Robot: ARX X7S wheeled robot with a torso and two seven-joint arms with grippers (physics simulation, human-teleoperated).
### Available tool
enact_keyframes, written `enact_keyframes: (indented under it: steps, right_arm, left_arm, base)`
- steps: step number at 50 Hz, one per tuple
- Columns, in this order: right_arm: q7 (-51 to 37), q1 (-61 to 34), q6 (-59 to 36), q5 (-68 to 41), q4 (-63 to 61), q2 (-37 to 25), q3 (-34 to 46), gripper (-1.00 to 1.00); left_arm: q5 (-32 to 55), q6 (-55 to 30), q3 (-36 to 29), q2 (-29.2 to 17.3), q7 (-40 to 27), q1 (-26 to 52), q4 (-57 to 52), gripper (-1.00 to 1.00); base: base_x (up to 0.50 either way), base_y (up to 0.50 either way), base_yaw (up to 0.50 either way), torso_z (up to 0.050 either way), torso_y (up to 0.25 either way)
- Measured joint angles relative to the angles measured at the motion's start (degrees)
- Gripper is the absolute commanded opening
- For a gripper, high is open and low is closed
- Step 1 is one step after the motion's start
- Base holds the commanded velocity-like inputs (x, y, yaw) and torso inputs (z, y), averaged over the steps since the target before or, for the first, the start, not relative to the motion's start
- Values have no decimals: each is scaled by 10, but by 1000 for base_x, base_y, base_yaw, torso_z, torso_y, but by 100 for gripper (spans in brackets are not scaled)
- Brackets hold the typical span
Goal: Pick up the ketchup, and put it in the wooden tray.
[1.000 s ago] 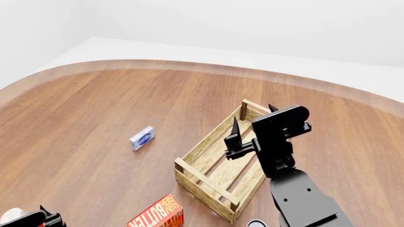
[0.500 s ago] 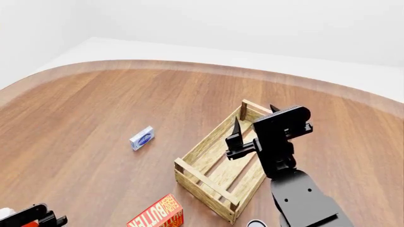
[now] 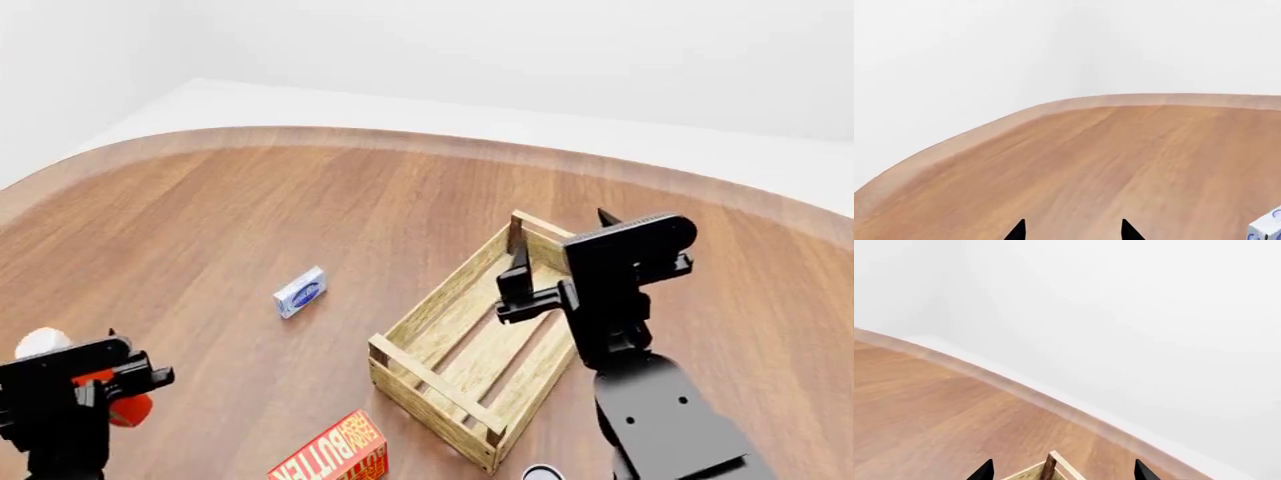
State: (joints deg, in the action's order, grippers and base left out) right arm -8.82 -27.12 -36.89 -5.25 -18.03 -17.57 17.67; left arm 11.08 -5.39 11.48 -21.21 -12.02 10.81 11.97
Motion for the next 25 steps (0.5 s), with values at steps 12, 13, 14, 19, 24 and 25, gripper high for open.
enact_keyframes:
  steps: [12,13,14,19,24,25]
  right_arm:
    - [-11,10,-29,-10,-41,-15,-32,100]
    - [-11,12,-31,-11,-45,-16,-35,100]
    - [-12,13,-34,-12,-49,-18,-38,100]
    - [-17,21,-47,-18,-68,-24,-55,100]
    - [-22,31,-60,-22,-88,-31,-71,100]
    - [-23,33,-62,-23,-93,-32,-74,100]
  left_arm:
    - [-25,-50,-104,24,39,131,10,-100]
    - [-27,-52,-112,28,43,142,15,-100]
    - [-29,-54,-121,32,46,153,20,-100]
    - [-38,-61,-157,54,61,208,52,-100]
    - [-45,-58,-188,79,76,263,98,-100]
    - [-46,-57,-194,84,79,274,107,-100]
  base:
    - [0,0,0,0,0]
    - [0,0,0,0,0]
    - [0,0,0,0,0]
    - [0,0,0,0,0]
    - [0,0,0,0,0]
    - [0,0,0,0,0]
